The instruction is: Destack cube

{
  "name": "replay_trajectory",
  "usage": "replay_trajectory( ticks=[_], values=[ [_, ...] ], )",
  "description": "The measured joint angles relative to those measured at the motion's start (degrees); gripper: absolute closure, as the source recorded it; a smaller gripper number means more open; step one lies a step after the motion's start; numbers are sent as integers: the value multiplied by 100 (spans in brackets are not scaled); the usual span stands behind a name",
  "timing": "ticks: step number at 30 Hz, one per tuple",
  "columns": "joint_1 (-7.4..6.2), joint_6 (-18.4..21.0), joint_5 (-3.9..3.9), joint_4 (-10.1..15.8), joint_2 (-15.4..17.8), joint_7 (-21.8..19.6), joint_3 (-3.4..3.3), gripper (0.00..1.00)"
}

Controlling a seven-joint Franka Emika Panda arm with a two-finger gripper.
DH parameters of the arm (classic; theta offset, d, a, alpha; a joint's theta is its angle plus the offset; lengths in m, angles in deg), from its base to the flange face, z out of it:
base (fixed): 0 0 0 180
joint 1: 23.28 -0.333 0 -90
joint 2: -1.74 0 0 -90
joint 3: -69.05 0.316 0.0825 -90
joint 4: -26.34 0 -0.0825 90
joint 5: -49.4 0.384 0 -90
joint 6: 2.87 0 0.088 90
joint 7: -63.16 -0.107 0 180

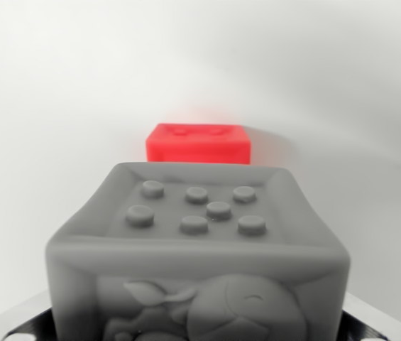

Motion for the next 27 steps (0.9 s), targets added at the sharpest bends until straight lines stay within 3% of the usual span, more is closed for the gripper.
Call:
replay_trajectory(
  ticks=[27],
  values=[
    [-304,-370,0,729,312,-1406,0,100]
  ],
)
